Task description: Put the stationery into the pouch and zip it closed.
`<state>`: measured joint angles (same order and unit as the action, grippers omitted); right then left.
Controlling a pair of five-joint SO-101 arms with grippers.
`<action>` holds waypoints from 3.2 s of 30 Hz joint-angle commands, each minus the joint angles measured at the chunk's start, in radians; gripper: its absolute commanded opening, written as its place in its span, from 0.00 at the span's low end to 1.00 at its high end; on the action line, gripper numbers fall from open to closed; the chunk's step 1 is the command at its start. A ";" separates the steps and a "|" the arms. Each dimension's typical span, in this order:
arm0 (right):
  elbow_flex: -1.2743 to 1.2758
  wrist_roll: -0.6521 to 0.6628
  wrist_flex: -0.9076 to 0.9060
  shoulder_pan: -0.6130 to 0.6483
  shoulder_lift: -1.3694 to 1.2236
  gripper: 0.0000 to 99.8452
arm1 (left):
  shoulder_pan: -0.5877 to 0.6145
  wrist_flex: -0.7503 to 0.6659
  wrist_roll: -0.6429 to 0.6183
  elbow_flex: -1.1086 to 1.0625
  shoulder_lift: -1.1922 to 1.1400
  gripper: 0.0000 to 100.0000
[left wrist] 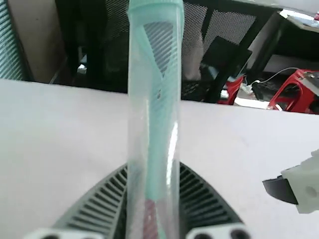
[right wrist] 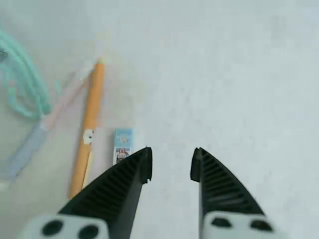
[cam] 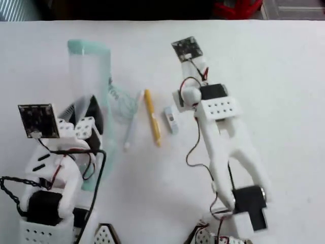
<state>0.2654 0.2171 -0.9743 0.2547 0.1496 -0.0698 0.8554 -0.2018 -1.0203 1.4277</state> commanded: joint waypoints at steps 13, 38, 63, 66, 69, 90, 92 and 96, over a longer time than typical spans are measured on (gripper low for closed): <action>-0.624 0.046 -0.249 0.148 0.186 0.02 | -0.404 0.130 0.238 -0.083 0.414 0.03; -1.062 0.265 -0.739 0.518 0.050 0.02 | -0.309 0.117 0.126 -0.147 0.400 0.10; -1.096 0.440 -0.748 0.529 -0.107 0.02 | -0.315 0.123 0.126 -0.149 0.400 0.08; -1.094 0.442 -0.748 0.608 -0.051 0.02 | -0.311 0.123 0.126 -0.150 0.400 0.08; -1.069 0.446 -0.745 0.674 -0.025 0.02 | -0.317 0.123 0.126 -0.150 0.400 0.08; -1.111 0.313 -0.499 0.364 -0.171 0.02 | -0.317 0.129 0.126 -0.180 0.400 0.08; -1.111 0.382 -0.545 0.403 -0.193 0.02 | -0.317 0.129 0.126 -0.180 0.400 0.08; -1.111 0.422 -0.598 0.358 -0.208 0.02 | -0.317 0.129 0.126 -0.180 0.400 0.08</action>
<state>-0.8439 0.6084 -1.5390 0.6306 -0.0545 -0.3874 0.9935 -0.0683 -1.2152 1.8144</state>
